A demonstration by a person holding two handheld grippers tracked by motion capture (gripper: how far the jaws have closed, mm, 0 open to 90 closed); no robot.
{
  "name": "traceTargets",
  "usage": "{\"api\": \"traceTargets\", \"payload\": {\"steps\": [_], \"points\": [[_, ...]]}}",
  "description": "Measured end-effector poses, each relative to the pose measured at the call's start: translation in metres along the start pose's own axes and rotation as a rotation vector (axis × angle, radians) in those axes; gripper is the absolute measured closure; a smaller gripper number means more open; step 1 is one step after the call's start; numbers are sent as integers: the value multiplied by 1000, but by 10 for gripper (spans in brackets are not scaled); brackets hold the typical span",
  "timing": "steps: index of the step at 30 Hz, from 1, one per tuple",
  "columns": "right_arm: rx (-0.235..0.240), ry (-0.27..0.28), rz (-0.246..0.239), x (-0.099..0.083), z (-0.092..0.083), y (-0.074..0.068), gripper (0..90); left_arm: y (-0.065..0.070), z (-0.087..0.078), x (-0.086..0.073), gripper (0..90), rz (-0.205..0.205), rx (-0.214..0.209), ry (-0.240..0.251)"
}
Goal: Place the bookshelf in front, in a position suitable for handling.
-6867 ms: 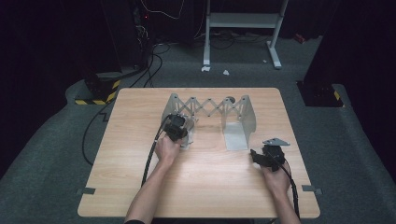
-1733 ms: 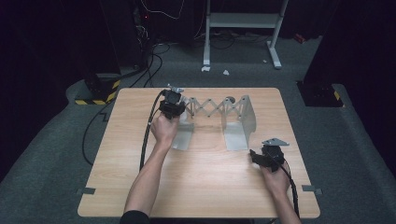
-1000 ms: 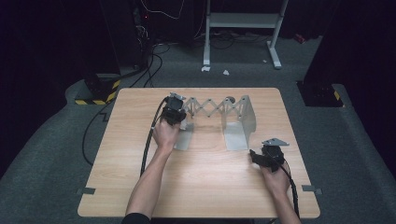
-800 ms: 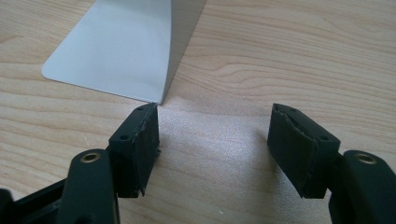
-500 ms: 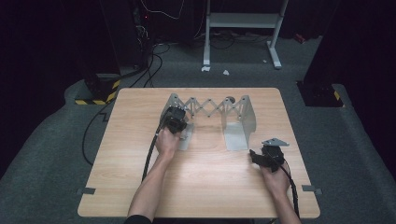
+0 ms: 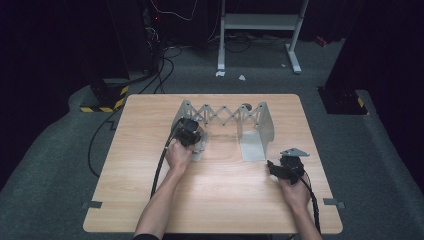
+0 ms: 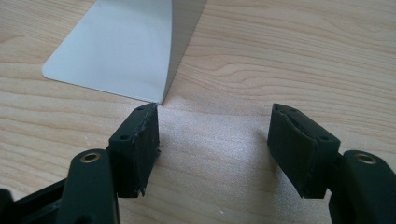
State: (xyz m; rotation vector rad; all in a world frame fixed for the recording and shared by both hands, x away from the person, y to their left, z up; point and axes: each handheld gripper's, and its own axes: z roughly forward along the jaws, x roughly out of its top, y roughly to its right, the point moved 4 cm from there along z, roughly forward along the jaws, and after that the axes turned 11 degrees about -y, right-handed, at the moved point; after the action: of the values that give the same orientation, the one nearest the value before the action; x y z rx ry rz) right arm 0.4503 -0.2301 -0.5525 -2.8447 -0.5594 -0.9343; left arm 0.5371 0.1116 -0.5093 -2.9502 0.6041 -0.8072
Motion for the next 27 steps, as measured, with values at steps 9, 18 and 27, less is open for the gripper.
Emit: {"api": "traceTargets", "payload": {"steps": [9,18,27], "points": [[0,0,0,0,0,0,343,7,-21,5,725,22,-88,64],[0,0,0,0,0,0,344,8,-43,9,724,36,-156,118],[0,0,0,0,0,0,343,4,-57,12,726,49,-190,144]]}}
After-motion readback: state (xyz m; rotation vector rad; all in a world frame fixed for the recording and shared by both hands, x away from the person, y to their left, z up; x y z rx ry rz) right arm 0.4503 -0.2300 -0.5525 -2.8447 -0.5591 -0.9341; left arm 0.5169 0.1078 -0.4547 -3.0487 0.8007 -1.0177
